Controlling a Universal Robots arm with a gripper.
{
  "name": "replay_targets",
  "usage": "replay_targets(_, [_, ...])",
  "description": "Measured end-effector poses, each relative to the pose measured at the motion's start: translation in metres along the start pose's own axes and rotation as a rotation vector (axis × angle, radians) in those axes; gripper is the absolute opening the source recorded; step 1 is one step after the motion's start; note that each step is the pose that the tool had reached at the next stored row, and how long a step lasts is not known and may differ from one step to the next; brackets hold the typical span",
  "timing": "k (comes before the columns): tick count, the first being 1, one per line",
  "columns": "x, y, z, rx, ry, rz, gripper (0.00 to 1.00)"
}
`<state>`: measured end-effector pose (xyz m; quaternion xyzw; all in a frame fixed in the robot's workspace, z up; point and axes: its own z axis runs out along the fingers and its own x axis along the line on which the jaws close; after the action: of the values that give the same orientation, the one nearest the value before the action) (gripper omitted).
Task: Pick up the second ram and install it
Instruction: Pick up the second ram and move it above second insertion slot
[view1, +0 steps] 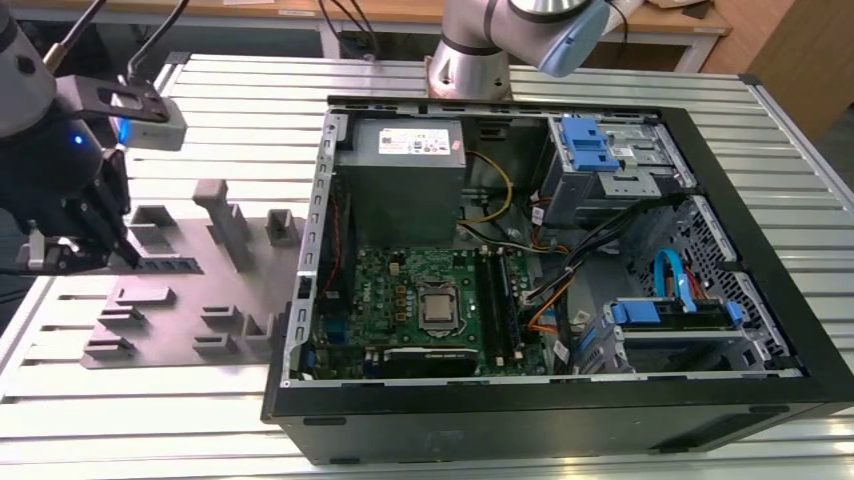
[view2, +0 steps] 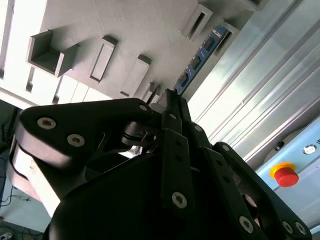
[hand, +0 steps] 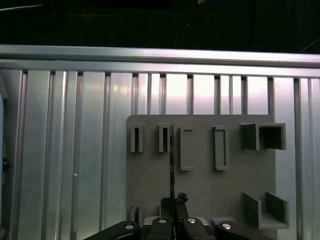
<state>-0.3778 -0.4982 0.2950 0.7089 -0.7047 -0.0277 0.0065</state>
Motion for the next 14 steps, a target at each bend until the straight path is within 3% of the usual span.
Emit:
replay_targets(9, [-0.0007, 0.0011, -0.0244, 0.0, 0.0, 0.0, 0.11])
replay_targets(14, [-0.0013, 0.002, -0.0441, -0.0001, 0.0001, 0.0, 0.11])
